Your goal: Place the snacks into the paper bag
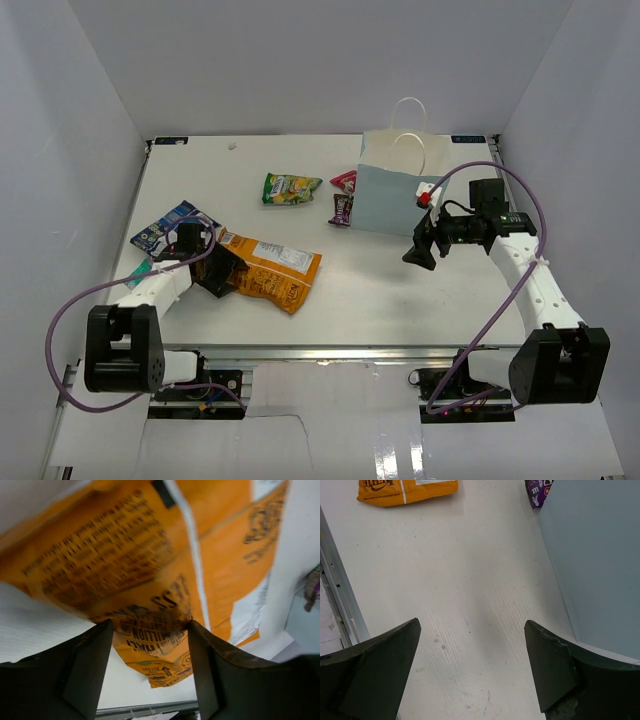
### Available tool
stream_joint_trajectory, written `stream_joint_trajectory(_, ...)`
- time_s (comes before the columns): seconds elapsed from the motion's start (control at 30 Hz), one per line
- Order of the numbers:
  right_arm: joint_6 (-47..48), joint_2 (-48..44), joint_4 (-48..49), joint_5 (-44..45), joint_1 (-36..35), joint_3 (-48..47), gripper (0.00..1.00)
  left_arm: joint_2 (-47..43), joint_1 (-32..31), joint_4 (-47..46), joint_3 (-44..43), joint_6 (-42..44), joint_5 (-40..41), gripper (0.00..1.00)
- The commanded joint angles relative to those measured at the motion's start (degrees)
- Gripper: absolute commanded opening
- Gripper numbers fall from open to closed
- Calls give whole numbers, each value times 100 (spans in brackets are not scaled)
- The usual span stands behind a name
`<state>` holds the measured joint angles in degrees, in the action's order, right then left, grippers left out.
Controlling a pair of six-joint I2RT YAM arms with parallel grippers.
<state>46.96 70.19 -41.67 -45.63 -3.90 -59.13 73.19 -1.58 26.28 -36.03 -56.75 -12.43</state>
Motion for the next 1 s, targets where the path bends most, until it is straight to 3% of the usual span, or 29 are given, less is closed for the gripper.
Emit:
stream_joint_trajectory(0.0,76,56,-17,-192,-32,-45,90,405,-26,-492,79,199,188,70)
stream_joint_trajectory(0.13,120,65,-104,-175,-32,-90,90,434,-26,-677,70,296,135,43)
stream_joint_trajectory(0.23,164,47,-131,-148,-32,-81,90,75,-26,-686,87,445,144,33)
stream_joint_trajectory(0.27,173,30,-148,-148,-32,-89,90,-58,-26,-695,87,507,135,23)
stream_joint_trajectory(0.37,164,3,-175,-201,-32,-151,91,-559,-26,-922,17,901,-170,10)
stream_joint_trajectory(0.5,313,3,-332,-560,-32,-370,92,-1016,-26,-1476,-263,1665,-883,1)
stream_joint_trajectory(0.63,298,47,-378,-1044,-75,-739,94,-1096,-79,-1968,-535,2088,-1665,0)
stream_joint_trajectory(0.8,-2082,170,939,-757,-716,-1187,99,-816,-535,-2224,-957,2589,-2658,0)
stream_joint_trajectory(0.97,-4482,714,1949,-18,-1788,-1548,100,-736,-1351,-2268,-1484,3142,-2906,0)
